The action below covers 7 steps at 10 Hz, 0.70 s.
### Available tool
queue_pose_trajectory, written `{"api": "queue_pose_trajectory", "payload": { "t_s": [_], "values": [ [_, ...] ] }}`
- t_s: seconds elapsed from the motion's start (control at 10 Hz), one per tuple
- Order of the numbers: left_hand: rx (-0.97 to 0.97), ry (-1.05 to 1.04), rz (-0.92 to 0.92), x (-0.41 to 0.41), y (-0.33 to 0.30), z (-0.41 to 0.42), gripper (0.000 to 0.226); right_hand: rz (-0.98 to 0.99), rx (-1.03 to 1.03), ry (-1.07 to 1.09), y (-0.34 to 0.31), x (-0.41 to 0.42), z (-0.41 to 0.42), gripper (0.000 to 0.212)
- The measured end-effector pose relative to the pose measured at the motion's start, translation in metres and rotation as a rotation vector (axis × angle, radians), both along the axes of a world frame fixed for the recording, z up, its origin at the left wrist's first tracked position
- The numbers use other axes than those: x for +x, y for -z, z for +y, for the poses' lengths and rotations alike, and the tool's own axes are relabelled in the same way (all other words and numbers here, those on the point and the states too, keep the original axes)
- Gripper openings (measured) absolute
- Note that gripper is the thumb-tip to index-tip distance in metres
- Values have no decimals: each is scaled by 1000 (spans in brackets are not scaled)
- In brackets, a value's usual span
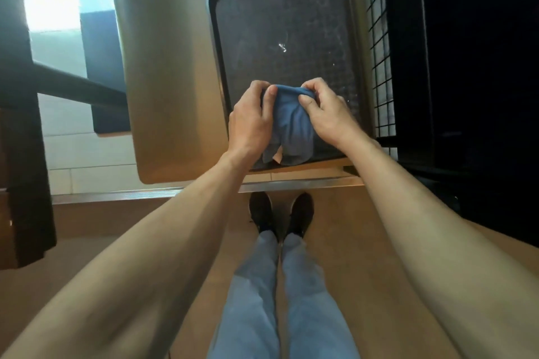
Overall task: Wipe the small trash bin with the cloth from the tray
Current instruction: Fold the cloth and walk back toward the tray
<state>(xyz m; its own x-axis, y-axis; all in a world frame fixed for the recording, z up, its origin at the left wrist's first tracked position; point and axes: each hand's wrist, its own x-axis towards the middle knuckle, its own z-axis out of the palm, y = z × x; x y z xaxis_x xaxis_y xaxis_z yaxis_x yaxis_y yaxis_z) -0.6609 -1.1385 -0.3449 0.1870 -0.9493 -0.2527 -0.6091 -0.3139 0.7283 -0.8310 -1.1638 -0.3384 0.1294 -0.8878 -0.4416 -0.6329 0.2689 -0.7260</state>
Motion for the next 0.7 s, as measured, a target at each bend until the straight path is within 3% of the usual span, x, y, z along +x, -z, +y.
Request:
{"api": "queue_pose_trajectory", "payload": {
  "t_s": [0.4,0.6,0.7],
  "values": [
    [108,105,-218,5,36,-57,32,225,5,-6,41,11,-56,24],
    [259,156,-241,5,18,-42,58,185,87,-13,21,14,-38,58],
    [311,149,-229,7,-1,-29,65,183,136,-22,3,11,-24,63]
  ]
}}
